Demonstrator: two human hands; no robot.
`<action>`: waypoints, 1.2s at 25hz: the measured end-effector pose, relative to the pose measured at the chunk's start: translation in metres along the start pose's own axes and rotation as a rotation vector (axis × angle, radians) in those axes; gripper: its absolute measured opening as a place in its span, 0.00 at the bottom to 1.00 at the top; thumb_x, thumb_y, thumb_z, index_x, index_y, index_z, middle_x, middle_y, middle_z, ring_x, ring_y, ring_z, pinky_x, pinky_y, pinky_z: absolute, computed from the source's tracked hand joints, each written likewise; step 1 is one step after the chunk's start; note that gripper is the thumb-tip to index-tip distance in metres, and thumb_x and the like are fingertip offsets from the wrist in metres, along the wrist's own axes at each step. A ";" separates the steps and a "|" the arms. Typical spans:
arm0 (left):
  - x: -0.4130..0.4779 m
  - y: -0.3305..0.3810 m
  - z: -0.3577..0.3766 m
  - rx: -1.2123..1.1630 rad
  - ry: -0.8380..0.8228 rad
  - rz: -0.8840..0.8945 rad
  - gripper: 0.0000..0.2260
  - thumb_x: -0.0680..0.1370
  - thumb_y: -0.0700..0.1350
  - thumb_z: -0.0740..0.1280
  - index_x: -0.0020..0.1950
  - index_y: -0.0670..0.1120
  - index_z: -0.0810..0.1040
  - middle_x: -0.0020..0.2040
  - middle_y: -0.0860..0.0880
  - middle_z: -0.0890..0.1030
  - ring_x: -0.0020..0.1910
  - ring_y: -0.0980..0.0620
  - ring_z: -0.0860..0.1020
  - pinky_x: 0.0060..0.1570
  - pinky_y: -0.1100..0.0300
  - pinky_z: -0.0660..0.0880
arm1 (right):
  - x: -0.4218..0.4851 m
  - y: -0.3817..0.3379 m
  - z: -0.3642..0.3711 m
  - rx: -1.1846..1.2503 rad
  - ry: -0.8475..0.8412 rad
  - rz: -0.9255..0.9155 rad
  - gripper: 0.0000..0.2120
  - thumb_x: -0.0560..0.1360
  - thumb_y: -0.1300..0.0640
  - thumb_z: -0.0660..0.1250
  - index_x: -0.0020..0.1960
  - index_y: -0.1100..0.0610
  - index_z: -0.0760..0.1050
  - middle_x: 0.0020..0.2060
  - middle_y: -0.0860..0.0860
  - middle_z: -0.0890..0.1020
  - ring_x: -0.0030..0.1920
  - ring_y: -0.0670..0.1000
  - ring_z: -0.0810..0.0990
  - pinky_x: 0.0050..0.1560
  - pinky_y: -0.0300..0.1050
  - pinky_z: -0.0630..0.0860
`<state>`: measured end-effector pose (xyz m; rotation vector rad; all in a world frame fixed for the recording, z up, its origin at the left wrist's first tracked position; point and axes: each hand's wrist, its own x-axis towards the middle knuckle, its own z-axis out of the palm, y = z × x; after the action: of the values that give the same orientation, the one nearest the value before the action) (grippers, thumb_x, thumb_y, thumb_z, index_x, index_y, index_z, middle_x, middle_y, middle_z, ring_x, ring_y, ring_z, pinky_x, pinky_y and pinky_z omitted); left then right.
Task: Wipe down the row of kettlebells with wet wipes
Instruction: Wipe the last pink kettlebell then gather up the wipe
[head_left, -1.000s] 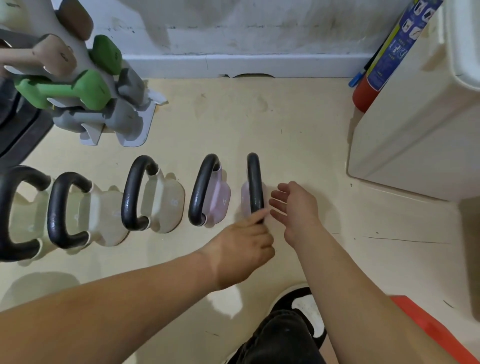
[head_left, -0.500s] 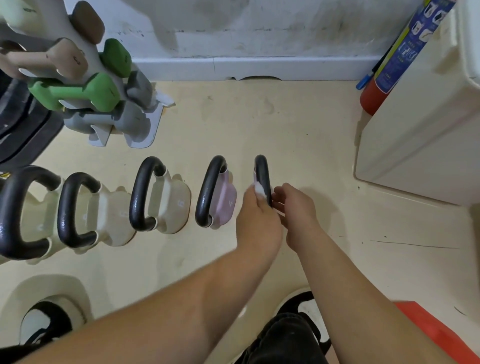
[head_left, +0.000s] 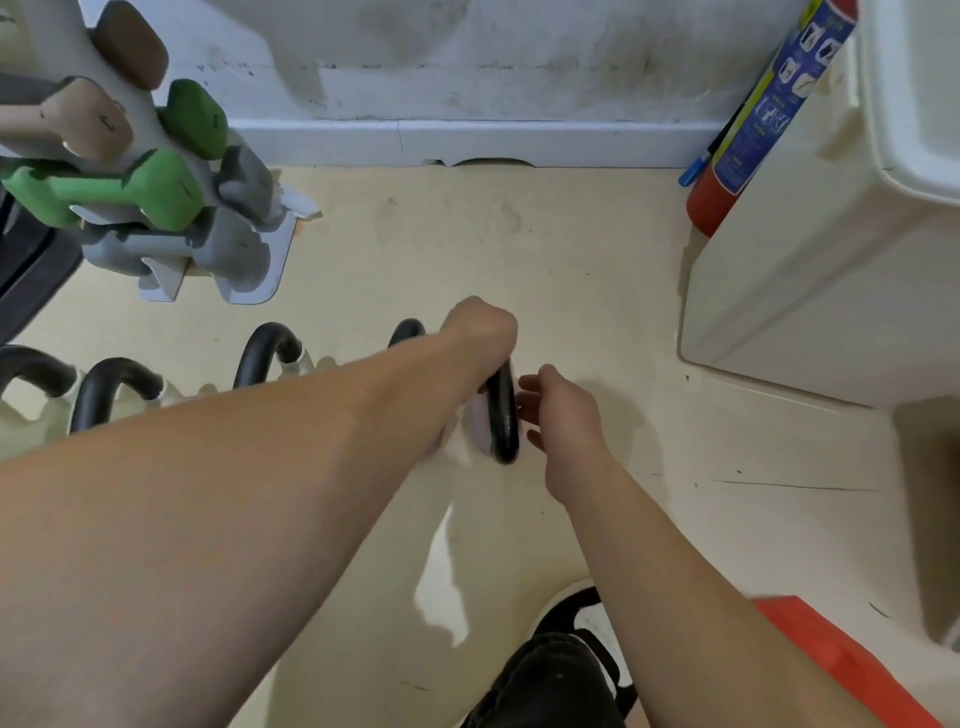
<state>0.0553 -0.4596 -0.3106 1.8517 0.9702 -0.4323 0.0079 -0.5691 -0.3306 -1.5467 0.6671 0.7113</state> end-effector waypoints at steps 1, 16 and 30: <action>-0.014 -0.009 0.004 0.097 0.062 0.106 0.18 0.83 0.40 0.57 0.72 0.38 0.71 0.62 0.38 0.81 0.58 0.38 0.81 0.54 0.49 0.80 | 0.001 -0.001 0.000 0.025 0.001 -0.010 0.16 0.78 0.50 0.59 0.51 0.57 0.82 0.49 0.55 0.86 0.46 0.52 0.83 0.46 0.48 0.78; -0.029 -0.030 -0.009 1.158 0.020 0.787 0.16 0.81 0.47 0.56 0.60 0.46 0.80 0.66 0.45 0.76 0.75 0.45 0.63 0.75 0.50 0.60 | -0.005 0.001 -0.009 0.191 -0.041 -0.013 0.16 0.81 0.50 0.58 0.53 0.58 0.82 0.49 0.53 0.87 0.50 0.53 0.85 0.56 0.49 0.81; -0.091 -0.160 -0.009 1.249 -0.195 1.402 0.17 0.77 0.36 0.58 0.58 0.44 0.84 0.54 0.47 0.84 0.60 0.45 0.80 0.80 0.49 0.57 | -0.002 0.002 -0.019 0.135 0.041 0.005 0.12 0.78 0.54 0.61 0.53 0.57 0.81 0.50 0.55 0.86 0.50 0.54 0.85 0.56 0.53 0.81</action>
<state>-0.1267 -0.4565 -0.3414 2.8891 -1.1161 -0.2816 0.0064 -0.5883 -0.3294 -1.4390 0.7348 0.6265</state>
